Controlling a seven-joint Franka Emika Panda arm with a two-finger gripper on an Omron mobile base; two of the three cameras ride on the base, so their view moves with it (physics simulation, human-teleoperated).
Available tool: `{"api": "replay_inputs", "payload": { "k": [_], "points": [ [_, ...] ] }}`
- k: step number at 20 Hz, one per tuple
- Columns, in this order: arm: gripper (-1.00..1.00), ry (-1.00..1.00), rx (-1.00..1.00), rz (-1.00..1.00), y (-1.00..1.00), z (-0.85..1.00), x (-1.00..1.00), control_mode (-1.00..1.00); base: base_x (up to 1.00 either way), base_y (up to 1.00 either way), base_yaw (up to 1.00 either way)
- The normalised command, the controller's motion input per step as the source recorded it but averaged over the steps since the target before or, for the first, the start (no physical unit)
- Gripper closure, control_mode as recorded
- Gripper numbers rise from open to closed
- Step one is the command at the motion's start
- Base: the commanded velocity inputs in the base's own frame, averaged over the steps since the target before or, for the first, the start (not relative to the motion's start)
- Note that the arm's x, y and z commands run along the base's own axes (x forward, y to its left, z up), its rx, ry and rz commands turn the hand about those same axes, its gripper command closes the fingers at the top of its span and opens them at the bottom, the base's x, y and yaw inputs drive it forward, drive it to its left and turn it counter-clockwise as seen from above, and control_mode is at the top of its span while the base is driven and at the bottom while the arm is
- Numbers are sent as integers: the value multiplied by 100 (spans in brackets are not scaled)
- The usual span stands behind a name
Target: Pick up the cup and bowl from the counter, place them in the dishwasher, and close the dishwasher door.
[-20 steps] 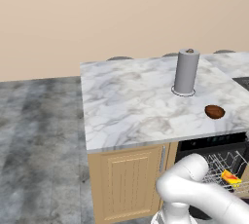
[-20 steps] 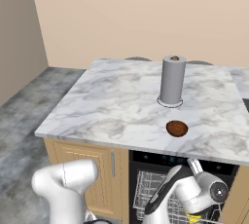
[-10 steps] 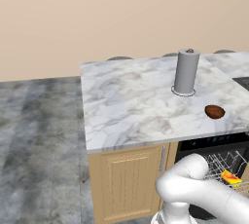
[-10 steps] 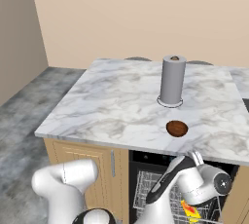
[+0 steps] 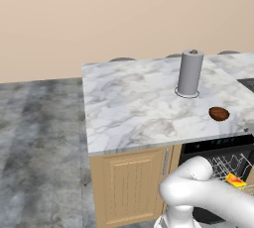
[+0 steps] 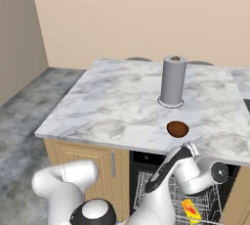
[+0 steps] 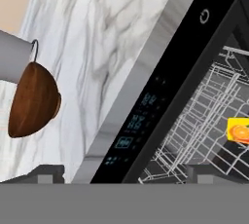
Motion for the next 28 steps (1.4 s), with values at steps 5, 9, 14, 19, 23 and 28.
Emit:
{"api": "replay_inputs", "payload": {
  "k": [5,9,14,19,23,28],
  "points": [
    [-100,0,0,3,3,42,9,-100,0,0,0],
    [-100,0,0,3,0,37,14,-100,0,0,0],
    [-100,0,0,2,5,17,31,-100,0,0,0],
    [-100,0,0,2,9,9,28,-100,0,0,0],
    [-100,0,0,2,9,2,24,-100,0,0,0],
    [-100,0,1,3,10,0,20,-100,0,0,0]
  ]
}}
